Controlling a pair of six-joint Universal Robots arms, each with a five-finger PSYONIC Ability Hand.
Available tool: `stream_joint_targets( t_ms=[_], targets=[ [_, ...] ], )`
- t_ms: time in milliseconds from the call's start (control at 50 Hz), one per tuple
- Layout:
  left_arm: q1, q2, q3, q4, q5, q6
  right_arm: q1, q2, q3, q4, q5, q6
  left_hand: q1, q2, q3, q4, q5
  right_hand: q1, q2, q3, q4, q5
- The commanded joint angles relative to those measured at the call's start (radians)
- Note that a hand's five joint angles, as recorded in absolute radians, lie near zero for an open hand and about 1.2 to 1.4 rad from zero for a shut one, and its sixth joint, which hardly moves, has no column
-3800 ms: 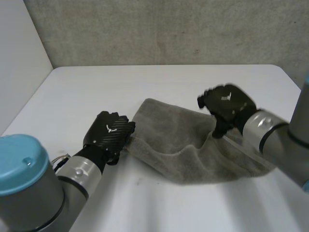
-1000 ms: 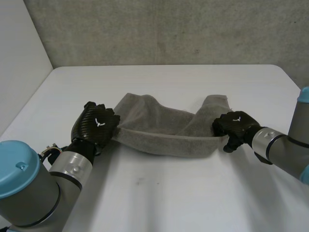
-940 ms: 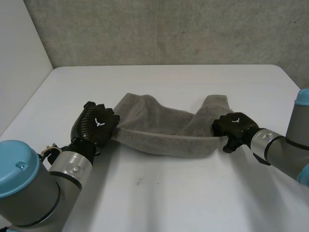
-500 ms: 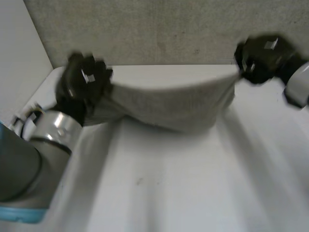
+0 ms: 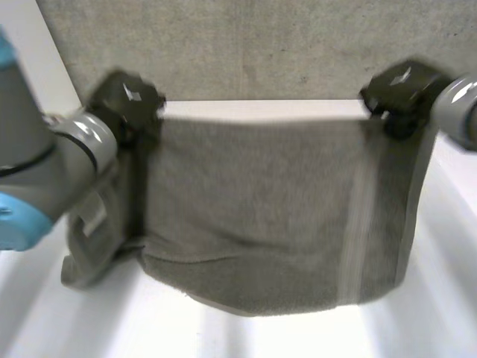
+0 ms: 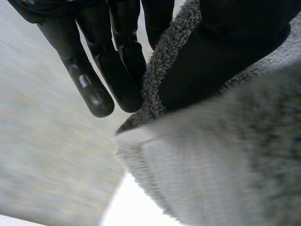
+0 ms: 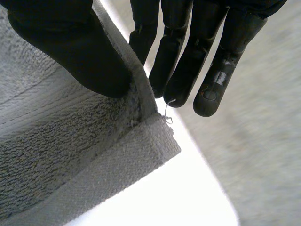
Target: Fold the laundry
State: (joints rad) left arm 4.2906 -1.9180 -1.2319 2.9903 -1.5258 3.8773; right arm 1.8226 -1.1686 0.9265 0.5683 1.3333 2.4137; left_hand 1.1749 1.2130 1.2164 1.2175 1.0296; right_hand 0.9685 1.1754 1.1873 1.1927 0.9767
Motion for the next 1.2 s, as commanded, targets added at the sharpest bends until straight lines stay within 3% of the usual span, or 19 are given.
stream_joint_targets(
  t_ms=[20, 140, 220, 300, 380, 520, 640, 780, 860, 900, 920, 940, 960, 980, 1200],
  targets=[
    [0.012, -0.238, 0.107, 0.004, 0.036, 0.004, 0.101, 0.243, -0.081, -0.178, 0.128, -0.048, 0.221, 0.183, 0.180, 0.179, 0.192, 0.428, 0.221, 0.209, 0.204, 0.245],
    [0.012, -0.269, 0.282, 0.049, 0.033, 0.004, 0.110, 0.254, -0.183, -0.343, 0.165, -0.031, 0.221, 0.183, 0.180, 0.179, 0.192, 0.428, 0.221, 0.209, 0.204, 0.245],
    [0.012, -0.239, 0.445, 0.210, 0.024, -0.004, 0.112, 0.177, -0.268, -0.570, 0.237, 0.010, 0.221, 0.183, 0.180, 0.179, 0.192, 0.428, 0.221, 0.209, 0.204, 0.245],
    [0.012, -0.129, 0.425, 0.431, 0.006, -0.010, 0.107, 0.019, -0.140, -0.886, 0.254, 0.033, 0.221, 0.183, 0.180, 0.179, 0.192, 0.428, 0.221, 0.209, 0.204, 0.245],
    [0.026, -0.070, 0.318, 0.537, 0.006, -0.012, 0.112, -0.064, -0.005, -0.984, 0.247, 0.030, 0.221, 0.183, 0.180, 0.179, 0.192, 0.428, 0.221, 0.209, 0.204, 0.245],
    [0.055, 0.013, -0.093, 0.722, 0.022, -0.007, 0.101, -0.121, 0.346, -0.976, 0.147, 0.038, 0.221, 0.183, 0.180, 0.179, 0.192, 0.428, 0.221, 0.209, 0.204, 0.245],
    [0.060, 0.005, -0.331, 0.814, 0.041, -0.002, 0.096, -0.144, 0.545, -0.930, 0.129, 0.033, 0.221, 0.183, 0.180, 0.179, 0.192, 0.428, 0.221, 0.209, 0.204, 0.245],
    [0.066, -0.111, -0.576, 0.881, 0.165, 0.013, 0.098, -0.071, 0.771, -0.794, 0.113, 0.038, 0.221, 0.183, 0.180, 0.179, 0.192, 0.428, 0.221, 0.209, 0.204, 0.245],
    [0.069, -0.130, -0.620, 0.877, 0.168, 0.041, 0.095, -0.063, 0.830, -0.798, 0.110, 0.036, 0.160, 0.122, 0.119, 0.118, 0.131, 0.428, 0.221, 0.209, 0.204, 0.245],
    [0.086, -0.130, -0.653, 0.856, 0.176, 0.063, 0.058, -0.068, 0.859, -0.809, 0.104, 0.042, -0.170, -0.208, -0.211, -0.212, -0.199, 0.428, 0.221, 0.209, 0.204, 0.245],
    [0.086, -0.130, -0.653, 0.855, 0.176, 0.064, 0.058, -0.068, 0.859, -0.809, 0.104, 0.042, -0.172, -0.210, -0.213, -0.214, -0.201, 0.428, 0.221, 0.209, 0.204, 0.245],
    [0.103, -0.124, -0.664, 0.842, 0.180, 0.070, 0.029, -0.078, 0.864, -0.812, 0.095, 0.042, -0.413, -0.451, -0.454, -0.455, -0.442, 0.428, 0.221, 0.209, 0.204, 0.245],
    [0.103, -0.124, -0.664, 0.842, 0.180, 0.070, 0.029, -0.078, 0.864, -0.812, 0.095, 0.042, -0.415, -0.453, -0.457, -0.458, -0.445, 0.428, 0.221, 0.209, 0.204, 0.245],
    [0.118, -0.118, -0.669, 0.828, 0.187, 0.074, 0.006, -0.094, 0.865, -0.814, 0.081, 0.045, -0.558, -0.596, -0.599, -0.600, -0.587, 0.428, 0.221, 0.209, 0.204, 0.245],
    [0.211, -0.107, -0.623, 0.774, 0.197, 0.067, -0.062, -0.054, 0.847, -0.815, -0.003, 0.188, -0.586, -0.624, -0.627, -0.628, -0.615, 0.428, 0.221, 0.209, 0.204, 0.245]
  ],
)
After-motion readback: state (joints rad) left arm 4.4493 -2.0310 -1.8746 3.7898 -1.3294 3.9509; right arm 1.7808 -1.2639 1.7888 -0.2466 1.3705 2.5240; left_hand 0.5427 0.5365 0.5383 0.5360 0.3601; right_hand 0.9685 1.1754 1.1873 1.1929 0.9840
